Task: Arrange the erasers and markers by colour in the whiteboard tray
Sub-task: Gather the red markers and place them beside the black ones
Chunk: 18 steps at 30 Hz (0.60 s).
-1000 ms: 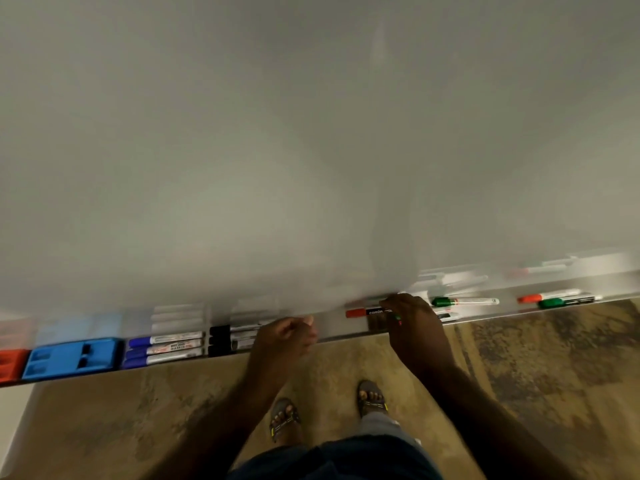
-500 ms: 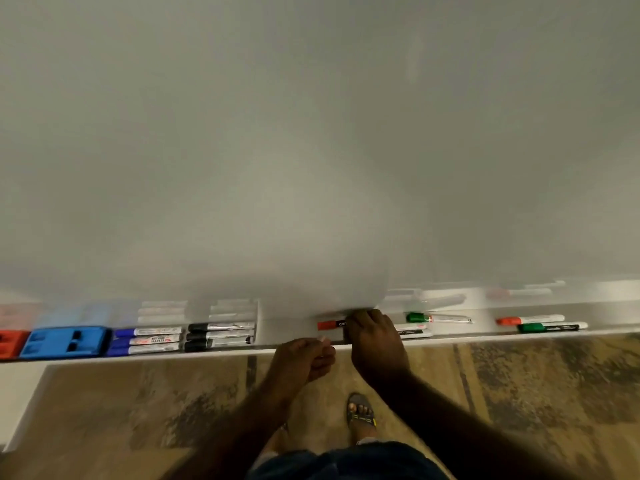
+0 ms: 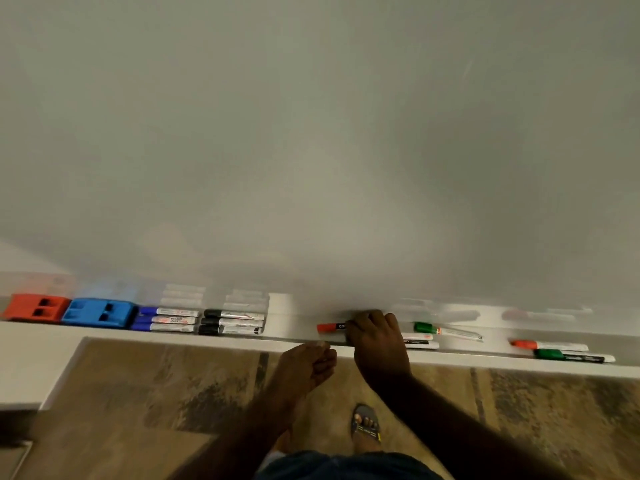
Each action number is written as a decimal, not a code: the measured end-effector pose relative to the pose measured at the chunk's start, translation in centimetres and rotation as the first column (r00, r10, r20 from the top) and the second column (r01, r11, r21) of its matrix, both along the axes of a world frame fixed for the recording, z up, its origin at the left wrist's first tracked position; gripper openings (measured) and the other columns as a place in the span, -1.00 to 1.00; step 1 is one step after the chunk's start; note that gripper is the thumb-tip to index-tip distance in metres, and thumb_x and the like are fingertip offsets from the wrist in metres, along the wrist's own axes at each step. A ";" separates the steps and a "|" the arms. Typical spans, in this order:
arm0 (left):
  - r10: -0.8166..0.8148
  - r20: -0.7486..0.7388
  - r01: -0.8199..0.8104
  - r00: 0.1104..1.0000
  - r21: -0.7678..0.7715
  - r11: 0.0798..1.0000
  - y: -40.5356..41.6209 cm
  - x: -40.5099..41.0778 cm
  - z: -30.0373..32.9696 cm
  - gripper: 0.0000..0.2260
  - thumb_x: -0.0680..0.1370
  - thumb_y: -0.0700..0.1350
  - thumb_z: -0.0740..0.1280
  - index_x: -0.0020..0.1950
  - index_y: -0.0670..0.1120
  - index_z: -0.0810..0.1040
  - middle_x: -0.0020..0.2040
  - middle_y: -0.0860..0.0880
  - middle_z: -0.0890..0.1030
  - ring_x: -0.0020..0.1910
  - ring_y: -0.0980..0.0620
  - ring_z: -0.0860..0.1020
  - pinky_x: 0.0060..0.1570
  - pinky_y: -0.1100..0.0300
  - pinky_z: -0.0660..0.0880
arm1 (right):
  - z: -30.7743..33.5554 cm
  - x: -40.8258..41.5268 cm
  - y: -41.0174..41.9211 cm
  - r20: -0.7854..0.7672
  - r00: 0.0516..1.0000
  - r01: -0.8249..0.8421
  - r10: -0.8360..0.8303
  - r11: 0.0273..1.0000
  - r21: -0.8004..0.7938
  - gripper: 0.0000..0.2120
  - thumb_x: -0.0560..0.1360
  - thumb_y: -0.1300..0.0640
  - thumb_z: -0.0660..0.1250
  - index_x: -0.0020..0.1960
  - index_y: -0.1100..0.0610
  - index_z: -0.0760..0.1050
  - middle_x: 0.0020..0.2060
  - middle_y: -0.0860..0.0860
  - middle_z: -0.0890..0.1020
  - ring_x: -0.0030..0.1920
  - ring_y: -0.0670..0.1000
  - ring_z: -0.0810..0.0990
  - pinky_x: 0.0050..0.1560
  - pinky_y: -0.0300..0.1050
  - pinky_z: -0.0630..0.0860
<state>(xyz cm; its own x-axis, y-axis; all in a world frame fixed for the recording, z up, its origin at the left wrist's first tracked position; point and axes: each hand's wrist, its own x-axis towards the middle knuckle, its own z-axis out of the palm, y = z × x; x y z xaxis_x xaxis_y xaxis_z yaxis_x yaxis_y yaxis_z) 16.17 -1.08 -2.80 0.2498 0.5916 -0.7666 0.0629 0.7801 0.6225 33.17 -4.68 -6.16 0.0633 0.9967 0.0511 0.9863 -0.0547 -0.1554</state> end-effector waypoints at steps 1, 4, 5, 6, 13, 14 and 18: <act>0.027 0.011 -0.027 1.000 0.000 1.000 0.0 0.2 0.0 -0.75 0.66 -0.12 0.28 0.22 -0.24 0.60 0.14 -0.23 0.70 0.16 -0.18 0.66 0.24 -0.05 0.59 | 0.4 -0.1 0.1 -0.016 1.000 -0.017 0.017 0.999 0.041 -0.74 0.41 0.27 0.46 0.07 0.07 0.66 0.00 0.01 0.67 0.06 0.13 0.58 0.04 0.06 0.48; 0.114 0.082 -0.115 0.990 0.001 0.993 -0.1 1.4 0.5 -0.70 0.66 -0.04 0.29 0.26 -0.23 0.59 0.19 -0.23 0.68 0.22 -0.19 0.64 0.32 -0.09 0.53 | 2.0 -0.7 0.0 -0.062 0.996 -0.062 0.071 0.988 0.145 -0.69 0.41 0.27 0.28 0.07 0.08 0.66 -0.03 -0.01 0.67 0.00 0.12 0.58 -0.03 0.03 0.47; 0.132 0.111 -0.133 0.985 0.006 0.991 -0.3 1.8 0.7 -0.65 0.66 0.03 0.27 0.27 -0.21 0.59 0.19 -0.21 0.69 0.22 -0.18 0.64 0.34 -0.09 0.51 | 2.6 -1.0 -0.1 -0.084 0.993 -0.067 0.081 0.985 0.156 -0.66 0.44 0.22 0.20 0.09 0.08 0.66 -0.02 -0.01 0.67 -0.01 0.11 0.58 -0.04 0.03 0.47; 0.144 0.143 -0.147 0.979 0.016 0.989 -0.4 2.1 0.9 -0.60 0.65 0.10 0.25 0.27 -0.19 0.59 0.18 -0.19 0.70 0.21 -0.16 0.65 0.33 -0.09 0.51 | 3.2 -1.4 -0.3 -0.105 0.991 -0.070 0.088 0.984 0.163 -0.64 0.46 0.17 0.15 0.10 0.07 0.66 -0.01 -0.02 0.67 -0.01 0.10 0.58 -0.04 0.02 0.45; 0.147 0.199 -0.165 0.969 0.079 0.983 -2.0 2.5 0.2 -0.50 0.59 0.19 0.26 0.30 -0.18 0.59 0.20 -0.25 0.67 0.25 -0.19 0.63 0.35 -0.16 0.48 | 5.5 -3.8 -2.8 -0.303 0.949 -0.047 0.081 0.992 0.117 -0.69 0.58 -0.02 0.13 0.09 0.02 0.62 -0.01 -0.05 0.66 -0.03 0.03 0.57 0.03 -0.01 0.51; 0.157 0.184 -0.173 0.970 0.072 0.982 -2.1 2.5 0.0 -0.54 0.61 0.16 0.26 0.29 -0.17 0.60 0.20 -0.24 0.68 0.23 -0.18 0.64 0.33 -0.15 0.50 | 5.4 -3.7 -3.2 -0.315 0.944 -0.067 0.097 0.992 0.104 -0.70 0.59 -0.01 0.14 0.10 0.02 0.62 -0.01 -0.05 0.66 -0.03 0.03 0.57 0.05 -0.01 0.52; 0.198 0.176 -0.204 0.964 0.016 0.979 -2.4 2.4 -0.7 -0.62 0.67 0.05 0.22 0.28 -0.22 0.57 0.17 -0.27 0.68 0.11 -0.20 0.69 0.10 -0.08 0.60 | 4.8 -2.1 -4.8 -0.400 0.911 -0.075 0.104 0.993 0.088 -0.83 0.56 0.14 0.36 0.12 0.05 0.65 -0.01 -0.03 0.69 0.01 0.01 0.60 0.15 -0.06 0.50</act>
<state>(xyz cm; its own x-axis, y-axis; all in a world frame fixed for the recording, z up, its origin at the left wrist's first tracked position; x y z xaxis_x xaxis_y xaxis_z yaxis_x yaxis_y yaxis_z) 18.58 -3.47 -3.49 0.2493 0.6683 -0.7009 -0.2038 0.7437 0.6367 31.05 -9.43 -1.40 0.0039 0.9941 0.1086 0.8389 0.0558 -0.5414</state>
